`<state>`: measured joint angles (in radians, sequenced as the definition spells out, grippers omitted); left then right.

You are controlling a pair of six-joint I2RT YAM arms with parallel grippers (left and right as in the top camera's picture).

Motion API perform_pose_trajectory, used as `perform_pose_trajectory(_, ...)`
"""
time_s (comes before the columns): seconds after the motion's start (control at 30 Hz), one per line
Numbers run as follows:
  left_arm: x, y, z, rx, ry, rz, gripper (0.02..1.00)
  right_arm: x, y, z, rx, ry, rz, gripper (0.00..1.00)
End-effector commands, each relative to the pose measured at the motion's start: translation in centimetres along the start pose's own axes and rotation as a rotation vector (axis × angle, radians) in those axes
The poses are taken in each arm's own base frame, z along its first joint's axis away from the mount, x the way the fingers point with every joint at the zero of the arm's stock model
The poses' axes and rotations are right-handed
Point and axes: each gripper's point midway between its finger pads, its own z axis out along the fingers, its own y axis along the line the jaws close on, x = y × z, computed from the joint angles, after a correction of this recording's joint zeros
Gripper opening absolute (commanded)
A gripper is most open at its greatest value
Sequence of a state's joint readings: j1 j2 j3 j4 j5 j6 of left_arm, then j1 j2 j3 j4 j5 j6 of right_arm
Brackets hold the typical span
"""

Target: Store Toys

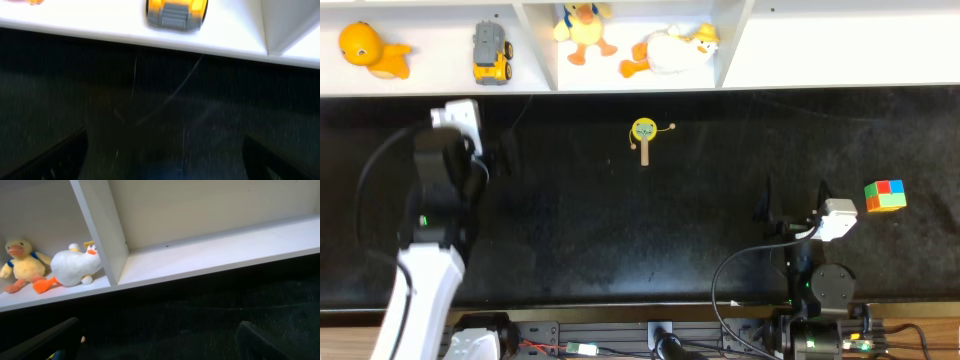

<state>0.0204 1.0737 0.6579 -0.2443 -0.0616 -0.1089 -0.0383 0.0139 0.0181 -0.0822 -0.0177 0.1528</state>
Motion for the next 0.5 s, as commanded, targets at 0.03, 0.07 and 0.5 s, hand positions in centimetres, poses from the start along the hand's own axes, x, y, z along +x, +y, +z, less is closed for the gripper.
perform_pose_trajectory(0.03, 1.4, 0.4, -2.1, 0.001, -0.095, 0.002, 0.998, 0.3, -0.1, 0.0, 0.005, -0.003, 0.001, 0.996)
perform_pose_trajectory(0.07, 1.3, 0.4, -2.7, 0.005, -0.128, -0.001, 0.998, 0.3, -0.1, 0.0, 0.005, -0.003, 0.001, 0.996)
perform_pose_trajectory(0.5, -1.1, 0.5, -9.5, 0.050, -0.503, -0.030, 0.998, 0.3, -0.1, 0.0, 0.005, -0.003, 0.001, 0.996)
